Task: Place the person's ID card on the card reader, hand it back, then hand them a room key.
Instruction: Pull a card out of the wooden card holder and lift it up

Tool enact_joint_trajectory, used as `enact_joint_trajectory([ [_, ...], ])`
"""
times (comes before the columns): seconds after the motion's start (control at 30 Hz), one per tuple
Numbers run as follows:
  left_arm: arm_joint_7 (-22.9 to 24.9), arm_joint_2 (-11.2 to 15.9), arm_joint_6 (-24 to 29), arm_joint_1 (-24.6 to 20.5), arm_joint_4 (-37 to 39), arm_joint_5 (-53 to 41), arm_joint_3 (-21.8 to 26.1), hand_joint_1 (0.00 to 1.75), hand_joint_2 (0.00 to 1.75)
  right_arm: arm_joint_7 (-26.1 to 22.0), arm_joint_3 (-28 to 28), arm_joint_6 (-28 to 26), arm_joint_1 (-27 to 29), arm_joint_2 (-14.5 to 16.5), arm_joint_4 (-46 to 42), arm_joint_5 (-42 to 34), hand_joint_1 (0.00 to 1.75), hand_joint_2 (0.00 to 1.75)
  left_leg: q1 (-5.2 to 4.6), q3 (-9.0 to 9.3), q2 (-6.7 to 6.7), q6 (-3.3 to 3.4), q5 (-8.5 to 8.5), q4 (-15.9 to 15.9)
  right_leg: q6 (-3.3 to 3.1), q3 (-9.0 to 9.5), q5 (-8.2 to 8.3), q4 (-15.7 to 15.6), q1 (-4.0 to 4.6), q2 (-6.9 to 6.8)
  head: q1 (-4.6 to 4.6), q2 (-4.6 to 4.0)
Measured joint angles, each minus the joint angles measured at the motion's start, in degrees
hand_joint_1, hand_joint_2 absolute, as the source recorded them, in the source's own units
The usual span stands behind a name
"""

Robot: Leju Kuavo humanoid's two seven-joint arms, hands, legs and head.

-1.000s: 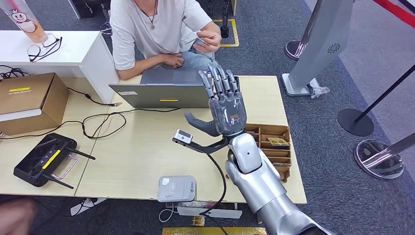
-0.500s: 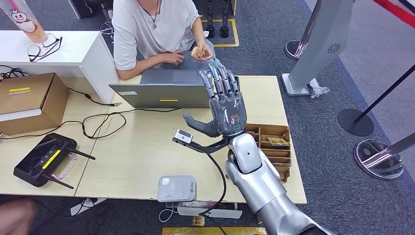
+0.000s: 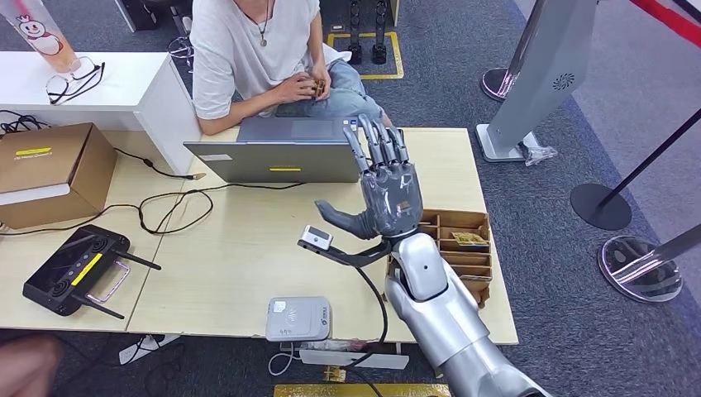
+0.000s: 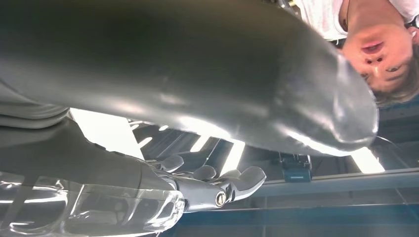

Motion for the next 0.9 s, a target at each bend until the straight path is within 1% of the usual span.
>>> enact_joint_trajectory([
  [0.57,0.00,0.00,0.04,0.30,0.01,0.22,0.44,0.00,0.00,-1.02,-0.45,-0.53,6.10,-3.01,-4.63,-1.06,0.00,0.00,0.00,0.00,0.00,0.00,0.00,0.00,0.00,0.00,0.00,0.00,0.00,0.00,-0.01,0.00],
  [0.7,0.00,0.00,0.10,0.31,-0.01,0.22,0.49,0.00,0.00,-1.30,-0.96,-0.53,7.17,-3.56,-6.06,-1.03,0.00,1.75,0.00,0.00,0.00,0.00,0.00,0.00,0.00,0.00,0.00,0.00,0.00,0.00,0.00,0.00],
  [0.9,-0.05,0.00,0.30,0.33,-0.01,0.38,0.79,0.00,0.00,-1.57,-1.92,-0.53,9.62,-4.39,-8.71,-0.83,0.00,1.75,0.00,0.00,0.00,0.01,-0.02,0.00,0.00,0.00,0.00,0.00,0.00,-0.01,0.00,0.00],
])
